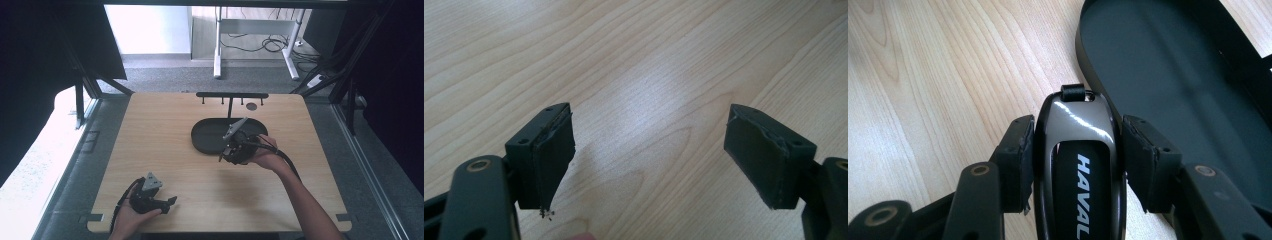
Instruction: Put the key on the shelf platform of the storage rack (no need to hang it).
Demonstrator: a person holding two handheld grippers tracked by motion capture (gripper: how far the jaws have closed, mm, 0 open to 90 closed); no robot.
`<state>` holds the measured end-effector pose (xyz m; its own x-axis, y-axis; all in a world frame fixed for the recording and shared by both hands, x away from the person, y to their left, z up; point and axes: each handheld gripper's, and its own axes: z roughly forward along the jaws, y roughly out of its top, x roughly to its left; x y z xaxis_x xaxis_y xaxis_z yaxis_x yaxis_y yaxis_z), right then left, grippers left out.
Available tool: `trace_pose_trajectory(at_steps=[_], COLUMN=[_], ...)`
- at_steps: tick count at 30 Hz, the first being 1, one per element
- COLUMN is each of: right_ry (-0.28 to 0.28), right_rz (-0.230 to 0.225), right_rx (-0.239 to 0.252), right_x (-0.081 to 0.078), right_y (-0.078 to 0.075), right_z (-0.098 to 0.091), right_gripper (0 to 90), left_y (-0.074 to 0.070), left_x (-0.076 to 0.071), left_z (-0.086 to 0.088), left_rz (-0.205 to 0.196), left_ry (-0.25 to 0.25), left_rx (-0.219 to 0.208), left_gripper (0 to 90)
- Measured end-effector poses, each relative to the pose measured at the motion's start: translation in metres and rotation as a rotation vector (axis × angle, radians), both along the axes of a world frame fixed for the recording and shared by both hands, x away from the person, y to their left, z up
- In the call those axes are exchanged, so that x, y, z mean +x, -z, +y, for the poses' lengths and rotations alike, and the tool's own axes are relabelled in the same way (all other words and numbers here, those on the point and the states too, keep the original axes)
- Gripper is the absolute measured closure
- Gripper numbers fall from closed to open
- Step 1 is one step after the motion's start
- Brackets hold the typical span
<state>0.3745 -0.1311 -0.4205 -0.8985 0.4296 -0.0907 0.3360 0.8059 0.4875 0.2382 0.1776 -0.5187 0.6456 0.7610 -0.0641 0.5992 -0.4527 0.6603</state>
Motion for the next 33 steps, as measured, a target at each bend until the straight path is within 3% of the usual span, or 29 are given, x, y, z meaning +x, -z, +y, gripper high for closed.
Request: trace_pose_trajectory(at_steps=[14,33], right_ry=[0.006,0.065], right_rz=[-0.004,-0.012], right_rx=[0.002,0.025], right_x=[0.001,0.014], right_y=[-0.001,-0.008], right_z=[-0.002,-0.016], right_gripper=[49.3,49.4], left_y=[0.005,0.005], left_x=[0.002,0.002], left_z=[-0.001,-0.001], left_rz=[0.036,0.041], left_ry=[0.006,0.009], left_rx=[0.023,0.023], left_gripper=[20.1,20.0])
